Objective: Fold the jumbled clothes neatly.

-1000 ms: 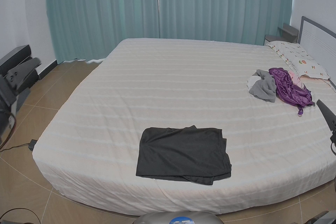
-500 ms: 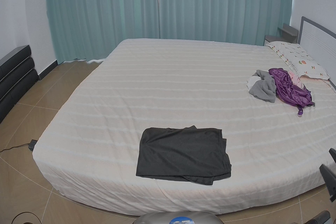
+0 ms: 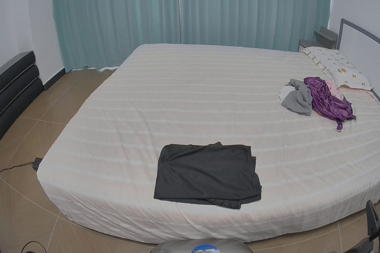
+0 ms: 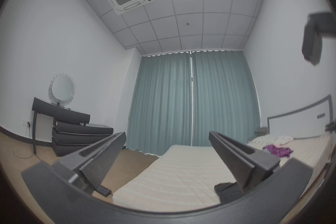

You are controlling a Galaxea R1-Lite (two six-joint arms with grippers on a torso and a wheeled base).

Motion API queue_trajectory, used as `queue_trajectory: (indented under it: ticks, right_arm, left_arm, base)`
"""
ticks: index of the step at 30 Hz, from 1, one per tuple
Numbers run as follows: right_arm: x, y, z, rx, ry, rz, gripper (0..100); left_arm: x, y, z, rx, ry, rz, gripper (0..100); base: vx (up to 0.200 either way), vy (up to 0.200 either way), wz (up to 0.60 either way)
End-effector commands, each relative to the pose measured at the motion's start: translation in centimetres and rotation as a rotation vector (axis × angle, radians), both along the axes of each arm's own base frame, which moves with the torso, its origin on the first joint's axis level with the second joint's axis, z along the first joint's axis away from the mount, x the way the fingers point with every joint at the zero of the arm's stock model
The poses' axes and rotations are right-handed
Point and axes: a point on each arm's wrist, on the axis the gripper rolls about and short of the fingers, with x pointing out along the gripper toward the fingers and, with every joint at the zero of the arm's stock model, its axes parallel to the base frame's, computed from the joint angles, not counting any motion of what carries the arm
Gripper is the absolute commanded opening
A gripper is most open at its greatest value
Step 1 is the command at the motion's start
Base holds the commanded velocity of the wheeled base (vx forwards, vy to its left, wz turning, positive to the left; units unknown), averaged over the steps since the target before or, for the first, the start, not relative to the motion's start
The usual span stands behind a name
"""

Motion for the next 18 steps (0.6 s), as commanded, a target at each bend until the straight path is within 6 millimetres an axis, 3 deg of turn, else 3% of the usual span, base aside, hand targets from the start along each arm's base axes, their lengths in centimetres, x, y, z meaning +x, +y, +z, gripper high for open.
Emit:
queue_trajectory:
  ticks: [1, 10, 18]
  right_arm:
    - [0.9, -0.1, -2.7, -0.046, -0.06, -0.036, 100]
    - [1.0, -0.1, -3.6, -0.027, 0.036, -0.044, 100]
    - [1.0, -0.4, -4.4, -0.041, 0.135, -0.169, 100]
  left_arm:
    - [2.8, -0.2, -6.0, 0.086, 0.098, 0.016, 100]
    - [3.3, -0.3, -8.6, 0.079, 0.348, -0.045, 100]
    - [3.4, -0.5, -8.8, 0.048, 0.36, -0.161, 100]
  base:
    - [0.0, 0.0, 0.0]
    - [0.0, 0.0, 0.0]
    - [0.0, 0.0, 0.0]
